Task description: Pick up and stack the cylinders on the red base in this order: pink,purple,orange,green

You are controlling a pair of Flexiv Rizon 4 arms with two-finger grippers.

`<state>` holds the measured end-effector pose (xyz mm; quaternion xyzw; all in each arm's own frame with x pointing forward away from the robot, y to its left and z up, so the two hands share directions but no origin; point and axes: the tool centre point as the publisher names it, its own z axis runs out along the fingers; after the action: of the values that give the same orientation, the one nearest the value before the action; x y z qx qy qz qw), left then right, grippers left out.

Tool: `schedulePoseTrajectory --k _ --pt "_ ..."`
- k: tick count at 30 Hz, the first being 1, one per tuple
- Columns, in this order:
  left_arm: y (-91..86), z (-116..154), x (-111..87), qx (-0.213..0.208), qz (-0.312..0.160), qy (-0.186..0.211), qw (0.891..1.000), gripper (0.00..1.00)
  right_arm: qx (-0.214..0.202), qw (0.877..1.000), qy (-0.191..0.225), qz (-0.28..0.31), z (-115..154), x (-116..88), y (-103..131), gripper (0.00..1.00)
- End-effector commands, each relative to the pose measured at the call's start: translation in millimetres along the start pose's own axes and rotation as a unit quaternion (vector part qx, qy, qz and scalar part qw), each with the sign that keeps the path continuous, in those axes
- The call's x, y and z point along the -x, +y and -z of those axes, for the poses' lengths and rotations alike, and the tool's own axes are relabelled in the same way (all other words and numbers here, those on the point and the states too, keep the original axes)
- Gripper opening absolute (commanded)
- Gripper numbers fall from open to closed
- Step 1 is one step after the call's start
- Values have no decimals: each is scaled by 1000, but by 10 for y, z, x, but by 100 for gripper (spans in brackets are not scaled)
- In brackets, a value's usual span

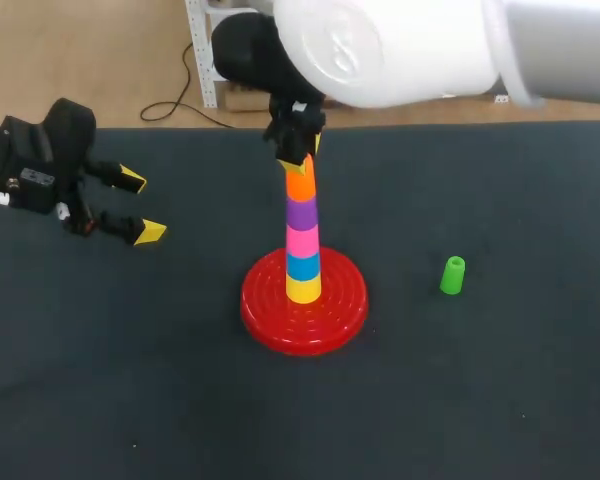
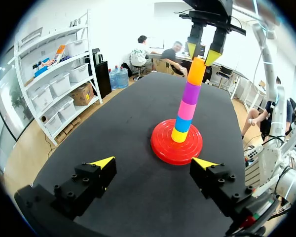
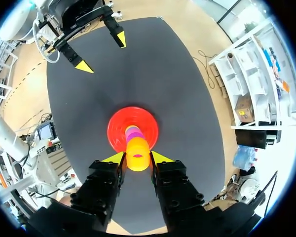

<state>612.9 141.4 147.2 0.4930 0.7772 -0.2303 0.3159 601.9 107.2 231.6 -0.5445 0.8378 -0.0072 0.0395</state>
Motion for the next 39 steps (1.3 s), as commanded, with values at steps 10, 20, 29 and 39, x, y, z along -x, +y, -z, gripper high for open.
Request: schedulePoseTrajectory --k 10,20,29,39 --pt "9 -5 8 -1 1 3 1000 100 19 1000 19 -8 -46 -3 -16 0" --pt "9 -5 8 -1 1 3 1000 100 20 999 24 -11 -120 -40 17 0" --pt "9 -5 8 -1 1 3 1000 100 -9 1000 -7 -6 202 -20 -54 100" --pt "9 -5 8 -1 1 3 1000 100 -46 998 -7 -36 420 -384 -252 100"
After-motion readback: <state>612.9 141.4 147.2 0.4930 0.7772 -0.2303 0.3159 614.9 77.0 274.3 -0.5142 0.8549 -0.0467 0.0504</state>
